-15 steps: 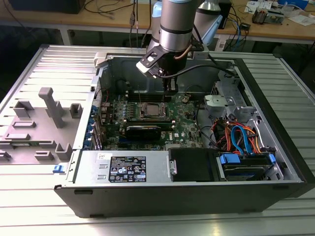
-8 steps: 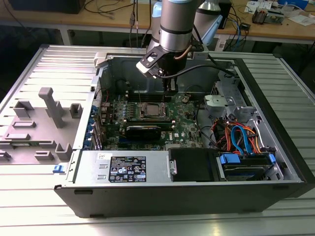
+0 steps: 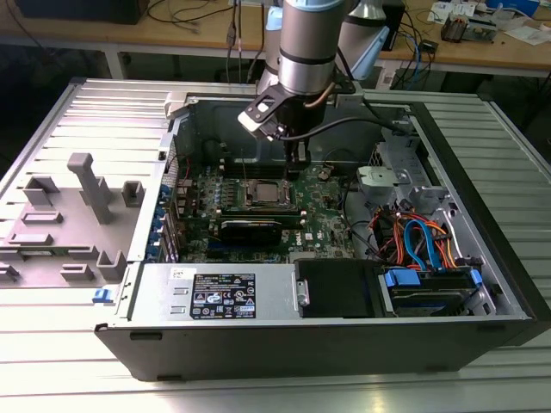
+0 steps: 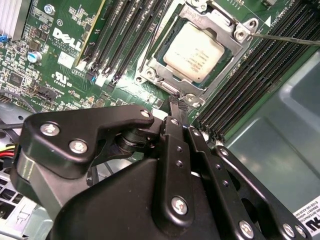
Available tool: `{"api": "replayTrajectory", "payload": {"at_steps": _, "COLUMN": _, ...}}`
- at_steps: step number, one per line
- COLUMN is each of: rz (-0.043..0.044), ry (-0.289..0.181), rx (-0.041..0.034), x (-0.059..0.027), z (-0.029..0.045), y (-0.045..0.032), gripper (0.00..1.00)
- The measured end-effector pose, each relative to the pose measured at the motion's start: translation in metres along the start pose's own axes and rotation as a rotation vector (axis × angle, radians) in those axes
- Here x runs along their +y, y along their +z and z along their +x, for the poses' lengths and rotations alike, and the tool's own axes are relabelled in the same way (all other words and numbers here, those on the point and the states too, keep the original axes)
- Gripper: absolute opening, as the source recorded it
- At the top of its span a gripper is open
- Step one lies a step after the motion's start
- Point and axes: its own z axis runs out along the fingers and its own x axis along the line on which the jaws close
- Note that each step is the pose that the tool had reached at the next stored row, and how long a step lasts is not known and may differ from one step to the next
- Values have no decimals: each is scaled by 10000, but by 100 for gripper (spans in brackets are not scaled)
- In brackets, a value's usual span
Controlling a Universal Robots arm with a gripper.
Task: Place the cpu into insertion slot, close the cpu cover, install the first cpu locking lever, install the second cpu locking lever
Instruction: 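Close the cpu cover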
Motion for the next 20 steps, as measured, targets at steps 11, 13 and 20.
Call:
{"api": "replayTrajectory", "payload": {"at_steps": 11, "rz": 0, "ry": -2, "rx": 1, "x": -111, "z": -12, "y": 40, "gripper": 11}}
{"api": "replayTrajectory", "payload": {"at_steps": 13, "rz": 0, "ry": -2, "rx": 1, "x": -165, "z": -9, "y": 44, "gripper": 11}}
{"api": "replayTrajectory", "payload": {"at_steps": 20, "rz": -2, "ry": -27, "rx": 2, "x": -396, "z": 5, "y": 89, "gripper": 11}}
